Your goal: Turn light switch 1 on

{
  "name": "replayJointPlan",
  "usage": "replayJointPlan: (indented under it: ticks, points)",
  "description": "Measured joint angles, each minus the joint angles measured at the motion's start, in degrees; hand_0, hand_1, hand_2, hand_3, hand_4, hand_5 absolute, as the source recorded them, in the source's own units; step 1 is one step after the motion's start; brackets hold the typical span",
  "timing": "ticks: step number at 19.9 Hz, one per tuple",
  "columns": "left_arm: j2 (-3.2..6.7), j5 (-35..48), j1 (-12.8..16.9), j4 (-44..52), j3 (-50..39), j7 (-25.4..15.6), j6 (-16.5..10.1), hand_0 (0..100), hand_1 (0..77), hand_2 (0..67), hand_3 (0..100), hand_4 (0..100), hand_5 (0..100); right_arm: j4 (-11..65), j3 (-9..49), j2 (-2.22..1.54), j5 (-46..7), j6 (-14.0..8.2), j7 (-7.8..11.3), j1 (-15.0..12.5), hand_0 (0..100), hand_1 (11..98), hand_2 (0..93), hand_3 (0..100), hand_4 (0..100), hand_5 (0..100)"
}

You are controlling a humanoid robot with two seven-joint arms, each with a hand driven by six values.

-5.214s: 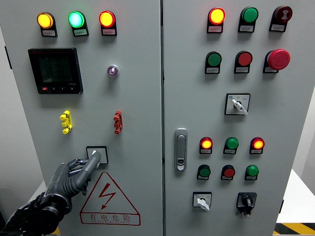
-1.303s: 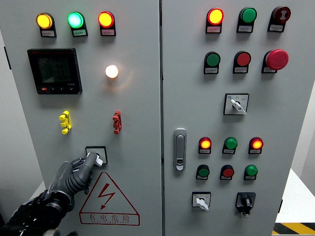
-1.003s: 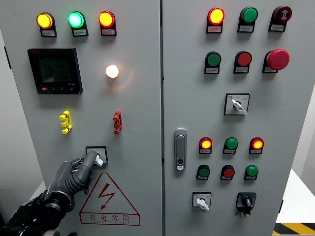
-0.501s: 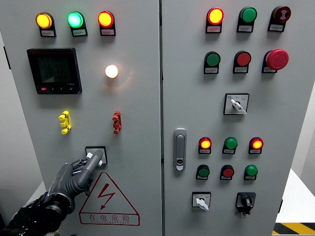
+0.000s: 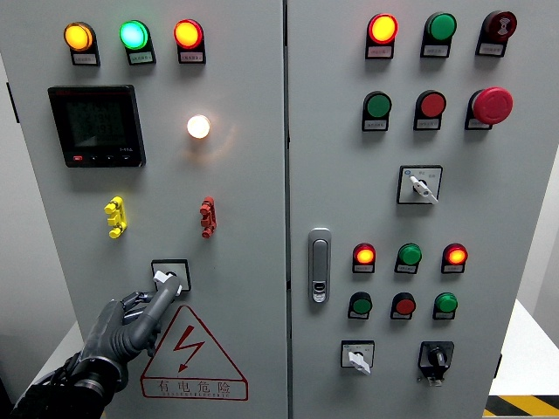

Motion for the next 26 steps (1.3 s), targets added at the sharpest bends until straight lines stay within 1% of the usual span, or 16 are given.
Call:
replayJointPlan:
  ticks: [4, 6, 7, 9, 11, 12, 13, 16, 17, 19, 22, 26]
  points:
    - [0.04, -0.2, 1.0, -0.1, -0.1, -2.2, -0.3, 0, 44.0, 46.8, 94, 100, 89, 0.0, -0.1, -0.04, 0.0, 0.0, 0.00, 0.0, 0, 19.6, 0.0, 20, 19, 10]
    - [0.05, -0.6, 1.7, -0.2, -0.1, -3.2, -0.6, 0, 40.4, 41.3, 92, 100, 86, 0.0, -0.1, -0.04, 0.0, 0.0, 0.00, 0.0, 0, 19.7, 0.0, 20, 19, 10]
    - [0.09, -1.0, 2.1, -0.3, 0.0, -3.4, -1.0, 0, 39.8, 40.2, 92, 100, 85, 0.0, -0.1, -0.04, 0.0, 0.0, 0.00, 0.0, 0, 19.8, 0.0, 20, 19, 10]
    - [0.12, -2.8, 2.8, -0.5, 0.0, -3.7, -1.7, 0, 36.2, 38.0, 84, 100, 82, 0.0, -0.1, -0.03, 0.0, 0.0, 0.00, 0.0, 0, 19.3, 0.0, 20, 19, 10]
    - [0.22, -4.8, 3.9, -1.1, 0.1, -4.1, -2.0, 0, 35.8, 36.6, 79, 99, 79, 0.0, -0.1, -0.03, 0.0, 0.0, 0.00, 0.0, 0, 19.5, 0.0, 20, 19, 10]
    - [0.28, -5.6, 4.5, -1.4, 0.1, -4.8, -2.3, 0, 35.6, 35.3, 77, 96, 77, 0.0, -0.1, -0.03, 0.0, 0.0, 0.00, 0.0, 0, 19.3, 0.0, 20, 19, 10]
    - [0.34, -6.3, 5.2, -1.5, 0.1, -5.8, -3.0, 0, 35.6, 34.7, 77, 96, 77, 0.0, -0.1, -0.01, 0.0, 0.0, 0.00, 0.0, 0, 19.3, 0.0, 20, 19, 10]
    - [0.53, -8.5, 8.1, -1.2, 0.2, -9.7, -7.2, 0, 32.9, 31.5, 71, 89, 71, 0.0, 0.0, -0.04, 0.0, 0.1, 0.00, 0.0, 0, 19.5, 0.0, 20, 19, 10]
    - [0.72, -9.5, 9.6, -1.0, 0.2, -11.0, -8.1, 0, 31.7, 29.8, 68, 86, 69, 0.0, 0.0, -0.06, 0.0, 0.1, 0.00, 0.0, 0, 19.9, 0.0, 20, 19, 10]
    - [1.27, -11.8, 12.8, -0.4, 0.3, -13.0, -9.1, 0, 29.8, 28.3, 65, 83, 67, 0.0, 0.0, -0.07, 0.0, 0.1, -0.01, 0.0, 0, 19.5, 0.0, 20, 19, 10]
    - [2.32, -15.4, 19.2, 1.4, 1.1, -15.8, -9.4, 0, 27.7, 27.0, 62, 80, 66, 0.0, -0.1, -0.04, 0.0, 0.0, -0.01, 0.0, 0, 19.7, 0.0, 20, 19, 10]
    - [5.02, -19.3, 27.9, 6.2, 4.0, -21.9, -9.4, 0, 23.6, 26.0, 59, 78, 66, 0.0, -0.1, 0.00, 0.0, 0.0, -0.01, 0.0, 0, 19.8, 0.0, 20, 19, 10]
